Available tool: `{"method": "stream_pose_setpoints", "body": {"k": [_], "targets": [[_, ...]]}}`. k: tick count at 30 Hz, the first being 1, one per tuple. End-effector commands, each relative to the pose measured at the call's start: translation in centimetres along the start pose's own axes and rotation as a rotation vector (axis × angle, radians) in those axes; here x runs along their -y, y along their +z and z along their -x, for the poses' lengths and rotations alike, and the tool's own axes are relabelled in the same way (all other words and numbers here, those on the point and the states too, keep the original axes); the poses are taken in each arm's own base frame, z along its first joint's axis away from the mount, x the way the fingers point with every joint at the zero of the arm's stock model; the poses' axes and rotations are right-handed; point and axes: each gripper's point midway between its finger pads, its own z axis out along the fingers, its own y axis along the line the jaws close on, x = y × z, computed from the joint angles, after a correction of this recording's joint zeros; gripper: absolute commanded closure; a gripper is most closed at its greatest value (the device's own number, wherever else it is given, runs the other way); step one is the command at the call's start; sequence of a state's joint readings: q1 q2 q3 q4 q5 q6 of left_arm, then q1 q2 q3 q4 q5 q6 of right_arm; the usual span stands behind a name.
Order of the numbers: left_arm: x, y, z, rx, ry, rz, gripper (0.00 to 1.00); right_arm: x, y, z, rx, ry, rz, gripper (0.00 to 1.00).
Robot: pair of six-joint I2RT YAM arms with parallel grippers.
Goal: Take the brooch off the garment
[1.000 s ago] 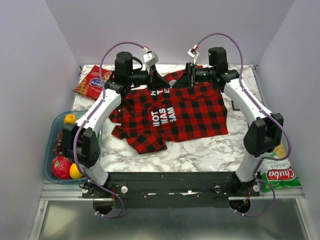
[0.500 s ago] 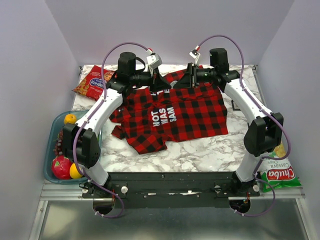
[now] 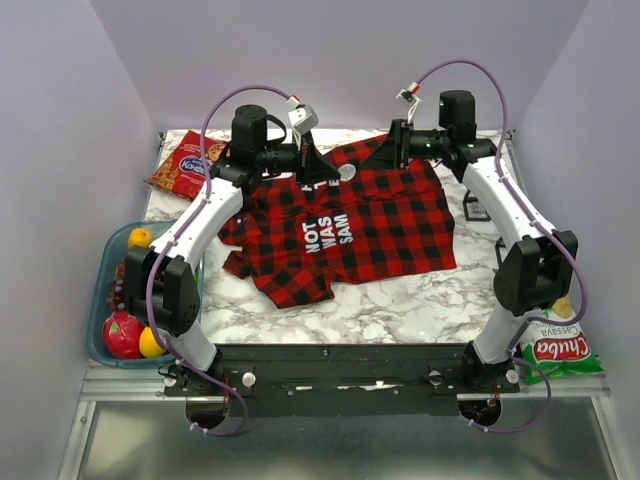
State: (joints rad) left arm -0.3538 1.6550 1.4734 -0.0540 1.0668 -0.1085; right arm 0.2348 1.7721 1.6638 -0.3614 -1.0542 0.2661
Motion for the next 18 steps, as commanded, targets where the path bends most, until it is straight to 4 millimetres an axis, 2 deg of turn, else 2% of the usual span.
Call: {"method": "stream_pose_setpoints", "body": {"k": [1,7,12,18], "targets": [[1.8,-0.3,0.6,0.016,-0.053,-0.085,1.0,-2.5,-1.5,0.9,0.021,-0.194,0.069,0.42],[2.6,-0.2,1.3,0.047,-0.079,-0.144,1.0,-3.3,-1.5,-0.3,-0.013,-0.241,0.1,0.4],[2.7,-0.1,1.3,0.073,-0.113,-0.168,1.0,-4.5,-0.6,-1.1,-0.041,-0.242,0.163,0.45],[2.7,0.0,1.3,0.073,-0.122,-0.171,1.0,-4.6,0.1,-1.1,-0.051,-0.24,0.183,0.52]]}}
